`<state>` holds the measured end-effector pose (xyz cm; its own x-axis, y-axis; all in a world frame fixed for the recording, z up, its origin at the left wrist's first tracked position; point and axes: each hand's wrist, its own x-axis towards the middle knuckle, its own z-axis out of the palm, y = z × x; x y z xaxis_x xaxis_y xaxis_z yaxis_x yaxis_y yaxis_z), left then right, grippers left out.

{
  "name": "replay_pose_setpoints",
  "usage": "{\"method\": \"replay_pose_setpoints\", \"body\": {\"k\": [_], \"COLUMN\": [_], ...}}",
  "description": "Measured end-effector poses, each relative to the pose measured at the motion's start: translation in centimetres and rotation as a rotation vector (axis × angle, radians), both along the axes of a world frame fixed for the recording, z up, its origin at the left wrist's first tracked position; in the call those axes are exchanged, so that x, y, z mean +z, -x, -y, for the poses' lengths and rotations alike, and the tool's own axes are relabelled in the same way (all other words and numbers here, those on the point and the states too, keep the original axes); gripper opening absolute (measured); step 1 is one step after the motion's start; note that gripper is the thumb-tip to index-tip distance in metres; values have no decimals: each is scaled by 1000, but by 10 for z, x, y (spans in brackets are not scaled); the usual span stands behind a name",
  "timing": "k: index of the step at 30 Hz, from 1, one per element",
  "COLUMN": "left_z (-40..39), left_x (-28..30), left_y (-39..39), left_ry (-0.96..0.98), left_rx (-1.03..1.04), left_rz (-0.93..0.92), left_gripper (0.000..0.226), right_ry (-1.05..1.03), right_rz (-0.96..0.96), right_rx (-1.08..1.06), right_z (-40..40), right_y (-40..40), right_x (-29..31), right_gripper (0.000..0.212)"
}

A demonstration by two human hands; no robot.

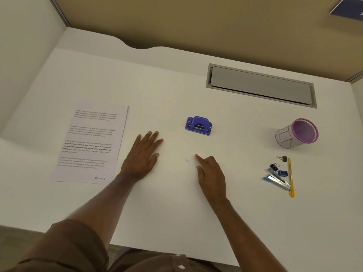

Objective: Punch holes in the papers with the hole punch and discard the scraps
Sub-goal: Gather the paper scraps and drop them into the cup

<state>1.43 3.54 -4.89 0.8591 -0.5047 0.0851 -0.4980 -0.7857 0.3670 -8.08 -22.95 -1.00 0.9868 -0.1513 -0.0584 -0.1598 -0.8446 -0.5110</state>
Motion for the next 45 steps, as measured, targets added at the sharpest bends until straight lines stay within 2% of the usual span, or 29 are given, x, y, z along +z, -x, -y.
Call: {"method": "replay_pose_setpoints", "body": {"k": [3, 8, 14, 23, 27, 29, 34, 39, 45], "left_z": [0, 1, 0, 1, 2, 3, 2, 2, 2], "left_x": [0, 2, 2, 5, 7, 8, 6, 6, 8], "left_y": [0, 0, -1, 0, 0, 0, 1, 1, 1], "left_ry": [-3, 7, -5, -13, -6, -2, 2, 3, 3], "left_rx": [3, 0, 1, 3, 2, 4, 3, 2, 2], "left_rz": [-4, -9, -24, -29, -31, -34, -33, -26, -20], "left_gripper": [53, 53, 53, 53, 53, 53, 53, 53, 53], "right_ry": [-99, -100, -148, -31, 12, -39, -225, -217, -187], "right_rz": [2, 59, 88, 156, 168, 149, 46, -27, -46], "right_rx": [-78, -68, -8, -72, 46, 85, -19, 134, 203], "right_z": [0, -8, -16, -5, -10, -11, -3, 7, 9], "right_y": [-2, -15, -26, 0, -4, -6, -18, -34, -41], "right_x": [-1, 0, -2, -19, -15, -11, -9, -7, -6], "right_gripper": [30, 6, 9, 33, 41, 39, 30, 28, 17]}}
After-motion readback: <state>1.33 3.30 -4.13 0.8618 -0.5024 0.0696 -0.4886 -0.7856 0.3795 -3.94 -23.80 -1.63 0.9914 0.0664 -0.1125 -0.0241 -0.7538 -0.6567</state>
